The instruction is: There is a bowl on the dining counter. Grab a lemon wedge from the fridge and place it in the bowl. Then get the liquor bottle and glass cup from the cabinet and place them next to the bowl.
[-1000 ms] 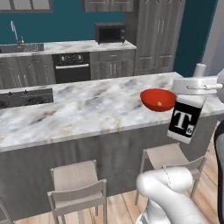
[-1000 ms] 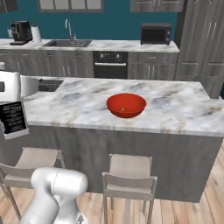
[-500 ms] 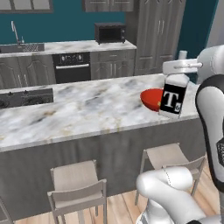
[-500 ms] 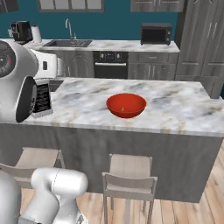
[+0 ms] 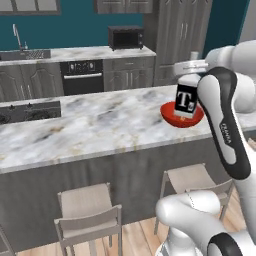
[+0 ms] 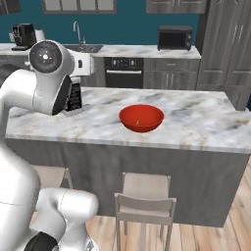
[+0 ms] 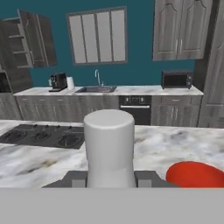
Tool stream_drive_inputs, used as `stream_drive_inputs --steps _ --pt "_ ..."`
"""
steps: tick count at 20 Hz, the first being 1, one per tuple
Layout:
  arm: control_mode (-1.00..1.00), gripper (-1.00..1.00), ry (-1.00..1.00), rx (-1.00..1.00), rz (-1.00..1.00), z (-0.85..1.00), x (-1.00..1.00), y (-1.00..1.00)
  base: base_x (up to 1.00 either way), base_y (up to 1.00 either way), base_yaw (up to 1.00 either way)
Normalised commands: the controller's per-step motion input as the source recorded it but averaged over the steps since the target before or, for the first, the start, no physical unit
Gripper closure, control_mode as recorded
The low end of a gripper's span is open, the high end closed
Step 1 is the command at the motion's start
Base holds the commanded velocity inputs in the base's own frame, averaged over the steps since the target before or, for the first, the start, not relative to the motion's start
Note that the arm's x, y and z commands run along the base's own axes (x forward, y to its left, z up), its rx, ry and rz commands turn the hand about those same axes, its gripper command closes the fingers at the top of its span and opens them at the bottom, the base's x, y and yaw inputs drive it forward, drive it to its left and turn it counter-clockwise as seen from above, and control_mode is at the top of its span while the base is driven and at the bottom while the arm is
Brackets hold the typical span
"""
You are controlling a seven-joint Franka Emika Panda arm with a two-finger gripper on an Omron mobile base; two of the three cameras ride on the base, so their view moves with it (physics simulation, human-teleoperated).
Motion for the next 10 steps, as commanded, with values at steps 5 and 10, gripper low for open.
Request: stream_drive_inputs --steps 5,10 --pt "-1.0 1.0 0.0 -0.01 0.0 0.0 0.76 -0.71 0.0 0.0 0.0" --pt "-1.0 1.0 0.0 0.0 0.0 -0.06 0.57 -0.45 0.0 0.0 0.0"
